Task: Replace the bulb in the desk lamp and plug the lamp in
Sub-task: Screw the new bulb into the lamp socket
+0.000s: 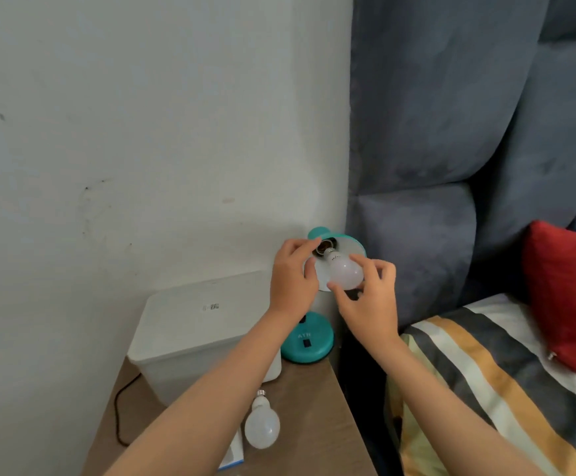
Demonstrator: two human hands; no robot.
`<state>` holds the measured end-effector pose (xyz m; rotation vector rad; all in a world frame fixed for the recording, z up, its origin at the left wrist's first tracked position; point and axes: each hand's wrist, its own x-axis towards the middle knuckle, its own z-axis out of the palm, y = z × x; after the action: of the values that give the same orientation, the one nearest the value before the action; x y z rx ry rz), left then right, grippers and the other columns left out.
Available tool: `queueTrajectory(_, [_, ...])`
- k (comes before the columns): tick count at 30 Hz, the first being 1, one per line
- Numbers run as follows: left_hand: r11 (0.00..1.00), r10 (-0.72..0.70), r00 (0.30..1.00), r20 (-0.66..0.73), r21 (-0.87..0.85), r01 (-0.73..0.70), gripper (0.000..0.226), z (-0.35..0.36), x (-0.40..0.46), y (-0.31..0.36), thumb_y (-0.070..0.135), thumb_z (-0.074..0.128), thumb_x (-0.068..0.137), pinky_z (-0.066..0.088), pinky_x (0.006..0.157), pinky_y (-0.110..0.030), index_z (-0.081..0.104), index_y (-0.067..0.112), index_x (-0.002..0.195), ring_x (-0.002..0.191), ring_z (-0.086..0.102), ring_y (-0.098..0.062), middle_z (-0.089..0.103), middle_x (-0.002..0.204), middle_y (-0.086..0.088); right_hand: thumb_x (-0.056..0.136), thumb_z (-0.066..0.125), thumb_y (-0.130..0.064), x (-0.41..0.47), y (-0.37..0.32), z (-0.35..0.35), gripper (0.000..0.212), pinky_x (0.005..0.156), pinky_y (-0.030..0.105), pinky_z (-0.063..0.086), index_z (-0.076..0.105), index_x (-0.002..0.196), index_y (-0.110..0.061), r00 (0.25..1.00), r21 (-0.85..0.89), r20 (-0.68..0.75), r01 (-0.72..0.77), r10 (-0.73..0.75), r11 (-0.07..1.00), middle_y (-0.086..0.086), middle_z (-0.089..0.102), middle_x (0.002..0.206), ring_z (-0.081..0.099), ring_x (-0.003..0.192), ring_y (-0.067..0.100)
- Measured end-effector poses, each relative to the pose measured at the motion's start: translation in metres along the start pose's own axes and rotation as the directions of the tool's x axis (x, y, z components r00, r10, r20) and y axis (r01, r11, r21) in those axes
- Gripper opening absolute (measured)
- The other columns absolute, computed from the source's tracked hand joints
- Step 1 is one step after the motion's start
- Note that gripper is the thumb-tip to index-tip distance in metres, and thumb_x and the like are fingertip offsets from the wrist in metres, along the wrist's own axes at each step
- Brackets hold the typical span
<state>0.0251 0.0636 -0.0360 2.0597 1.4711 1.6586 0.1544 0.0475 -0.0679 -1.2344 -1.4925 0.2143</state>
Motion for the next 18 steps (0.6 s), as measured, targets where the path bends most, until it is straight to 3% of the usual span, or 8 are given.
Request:
queueTrajectory(5, [0.997,0.067,0.996,-0.058,0.042,-0.065,0.039,0.005,0.003,-0.01,-0.01,0.053,0.083,0.053,0.076,-0.03,0.067,0.013,0.112,0.09,0.059,-0.019,0.06,0.099,-0.004,0.075,0.078,-0.022,0.01,0.002,0.016,0.054,0.058,0.027,0.047,0.055,0.123,-0.013,0.999,-0.078,0.009,0.048,-0.047,0.996,0.01,0.041,0.117,0.049,0.077,0.014])
queueTrajectory(11, [0.997,0.068,0.997,-0.041,0.05,-0.066,0.036,-0.001,0.009,-0.012,-0.009,0.054,0.083,0.044,0.066,-0.015,0.069,0.012,0.107,0.078,0.056,-0.016,0.053,0.086,0.004,0.078,0.075,-0.032,0.015,0.0,0.026,0.056,0.065,0.031,0.051,0.05,0.127,-0.02,0.998,-0.042,0.004,-0.061,0.061,0.997,0.007,0.043,0.11,0.057,0.074,0.02])
queueTrajectory(16, [0.999,0.044,0.999,-0.006,0.02,-0.044,0.035,-0.006,0.012,-0.013,-0.007,0.056,0.084,0.047,0.071,-0.017,0.07,0.015,0.106,0.08,0.059,-0.018,0.055,0.086,0.002,0.079,0.074,-0.019,0.009,-0.002,0.029,0.051,0.072,0.025,0.051,0.052,0.124,-0.016,0.997,0.013,0.005,-0.073,0.073,0.997,0.01,0.044,0.112,0.057,0.083,0.021])
queueTrajectory(18, [1.0,0.031,0.999,0.009,0.004,-0.031,0.036,-0.007,0.012,-0.012,-0.008,0.056,0.084,0.047,0.073,-0.016,0.07,0.016,0.106,0.08,0.06,-0.018,0.056,0.086,0.001,0.08,0.072,-0.019,0.008,0.0,0.03,0.049,0.066,0.012,0.044,0.051,0.124,-0.013,0.994,0.009,-0.004,-0.106,0.106,0.994,0.007,0.046,0.109,0.059,0.082,0.022])
